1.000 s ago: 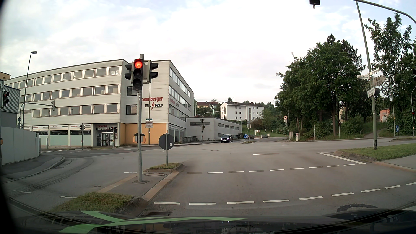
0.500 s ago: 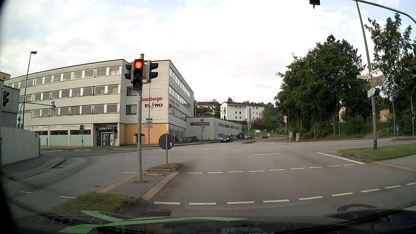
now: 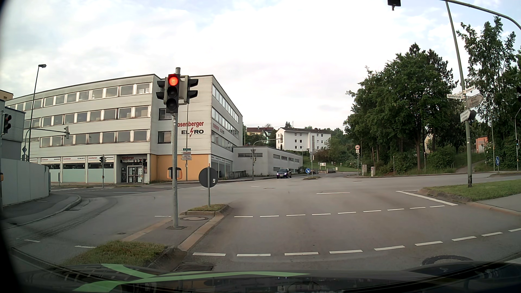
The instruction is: Follow the waypoints while adhering to traffic rules and regulations
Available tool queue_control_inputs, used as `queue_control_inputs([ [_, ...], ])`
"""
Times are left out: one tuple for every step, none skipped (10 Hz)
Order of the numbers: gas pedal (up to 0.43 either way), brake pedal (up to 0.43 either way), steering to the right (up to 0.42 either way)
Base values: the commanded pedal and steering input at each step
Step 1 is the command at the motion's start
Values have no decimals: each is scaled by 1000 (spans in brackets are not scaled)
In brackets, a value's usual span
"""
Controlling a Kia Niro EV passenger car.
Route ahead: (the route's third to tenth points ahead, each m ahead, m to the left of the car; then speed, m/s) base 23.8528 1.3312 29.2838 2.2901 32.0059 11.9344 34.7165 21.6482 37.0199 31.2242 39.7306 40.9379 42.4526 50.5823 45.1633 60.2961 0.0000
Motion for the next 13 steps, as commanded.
queue_control_inputs([
  [0, 232, -20],
  [0, 238, -20],
  [0, 238, -20],
  [0, 238, -20],
  [0, 238, -20],
  [0, 238, -20],
  [0, 238, -20],
  [0, 238, -20],
  [0, 238, -20],
  [0, 238, -20],
  [0, 238, -20],
  [0, 238, -20],
  [0, 238, -20],
])
